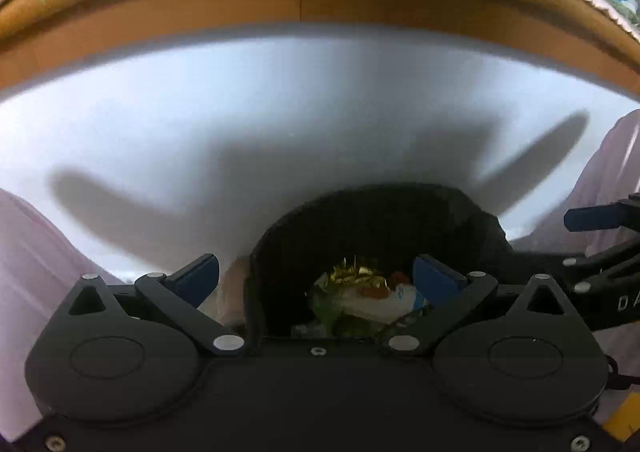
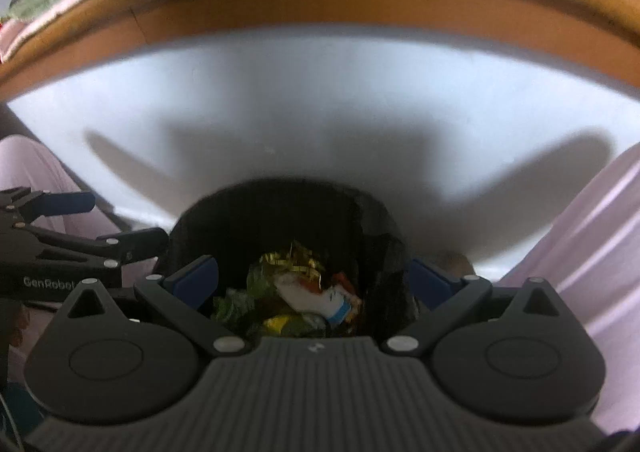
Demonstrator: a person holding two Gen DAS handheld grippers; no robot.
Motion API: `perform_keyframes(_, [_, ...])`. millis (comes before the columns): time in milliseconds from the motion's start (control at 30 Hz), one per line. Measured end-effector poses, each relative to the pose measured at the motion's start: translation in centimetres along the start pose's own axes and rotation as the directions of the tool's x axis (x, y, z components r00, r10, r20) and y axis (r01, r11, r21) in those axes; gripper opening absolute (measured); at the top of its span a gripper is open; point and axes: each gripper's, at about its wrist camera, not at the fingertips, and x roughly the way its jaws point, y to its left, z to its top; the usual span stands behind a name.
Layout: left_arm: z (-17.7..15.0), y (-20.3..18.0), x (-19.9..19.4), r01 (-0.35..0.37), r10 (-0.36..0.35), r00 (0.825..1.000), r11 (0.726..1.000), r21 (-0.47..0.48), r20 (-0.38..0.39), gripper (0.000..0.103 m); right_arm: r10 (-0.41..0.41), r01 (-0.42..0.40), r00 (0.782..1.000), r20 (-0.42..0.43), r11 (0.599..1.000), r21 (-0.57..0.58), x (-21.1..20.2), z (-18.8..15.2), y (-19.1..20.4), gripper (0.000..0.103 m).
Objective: Collect trash
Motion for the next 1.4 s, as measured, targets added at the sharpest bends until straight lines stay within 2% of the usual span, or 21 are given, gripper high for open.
perform_keyframes(167, [-0.2,0.3,0.9,-0.001,0.0,0.998,1.0,-0.018,-0.064,0.103,0.006,-0.008,0.996,-0.092,1.0,-0.017,1.2,-0.4,0.4,0.103])
perform_keyframes(367, [-0.4,0.0,2.1,0.001,-0.002,0.991,1.0,-0.002,-0.135,0.103,-0.069,0.051,0.982,-0.178,0.993,-0.103,2.7,-0.8,1.7,0.103])
perform_keyframes(900, [-0.6,-0.7,2.9,-0.018,0.02,0.987,1.0,0.016,-0.161,0.103,-0.068,0.053,0.979,-0.192,0.995,-0.081,3.1,-1.1,1.5,0.103])
perform_keyframes(1400, [-0.6,-0.5,3.6,-0.001,0.005,0.983,1.0,0.02,-0.186,0.103,-0.07,0.058,0.979,-0.189,0.996,-0.07,3.0,-1.2,1.4,0.103])
